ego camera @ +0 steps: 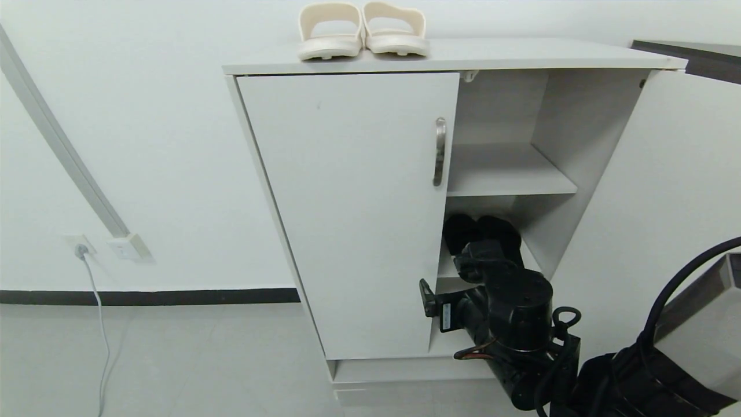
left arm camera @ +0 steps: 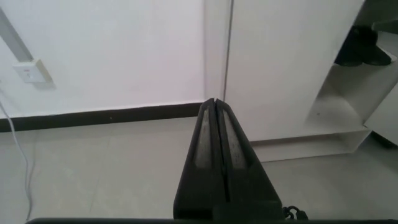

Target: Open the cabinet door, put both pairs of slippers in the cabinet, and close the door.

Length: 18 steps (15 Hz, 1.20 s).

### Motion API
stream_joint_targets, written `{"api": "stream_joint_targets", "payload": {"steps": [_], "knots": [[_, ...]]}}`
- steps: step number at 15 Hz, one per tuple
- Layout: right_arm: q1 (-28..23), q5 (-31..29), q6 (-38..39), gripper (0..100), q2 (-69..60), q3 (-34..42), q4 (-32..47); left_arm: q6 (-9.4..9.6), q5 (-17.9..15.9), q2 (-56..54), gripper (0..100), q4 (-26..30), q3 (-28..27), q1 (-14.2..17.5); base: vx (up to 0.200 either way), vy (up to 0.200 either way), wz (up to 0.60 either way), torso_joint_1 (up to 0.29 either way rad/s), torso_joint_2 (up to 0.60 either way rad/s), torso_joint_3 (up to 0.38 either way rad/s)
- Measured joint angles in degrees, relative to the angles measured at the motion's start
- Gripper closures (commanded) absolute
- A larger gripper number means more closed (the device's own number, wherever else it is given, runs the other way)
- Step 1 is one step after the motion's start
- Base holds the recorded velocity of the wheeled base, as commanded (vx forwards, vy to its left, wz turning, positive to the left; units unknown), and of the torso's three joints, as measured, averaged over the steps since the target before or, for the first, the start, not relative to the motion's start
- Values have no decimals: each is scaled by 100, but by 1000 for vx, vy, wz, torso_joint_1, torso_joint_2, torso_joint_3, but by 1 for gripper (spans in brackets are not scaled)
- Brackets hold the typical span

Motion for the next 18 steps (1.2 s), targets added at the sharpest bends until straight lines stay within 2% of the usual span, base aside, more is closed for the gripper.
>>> {"api": "stream_joint_targets", "payload": {"steps": [5, 10, 13, 18], "knots": [[11, 0, 11, 0, 0, 17, 4, -5, 2, 0, 100, 0, 0, 0, 0, 200, 0, 3, -3, 5], [0, 0, 20, 0, 5, 61, -11, -49, 77, 0, 100, -15, -1, 11, 0, 0, 0, 0, 0, 0], [-45, 28, -21, 0, 9, 121, -440, -49, 80, 0, 100, -1, 2, 2, 0, 0, 0, 0, 0, 0], [-168, 71, -119, 0, 11, 212, -621, -49, 80, 0, 100, 0, 0, -5, 0, 0, 0, 0, 0, 0]]}}
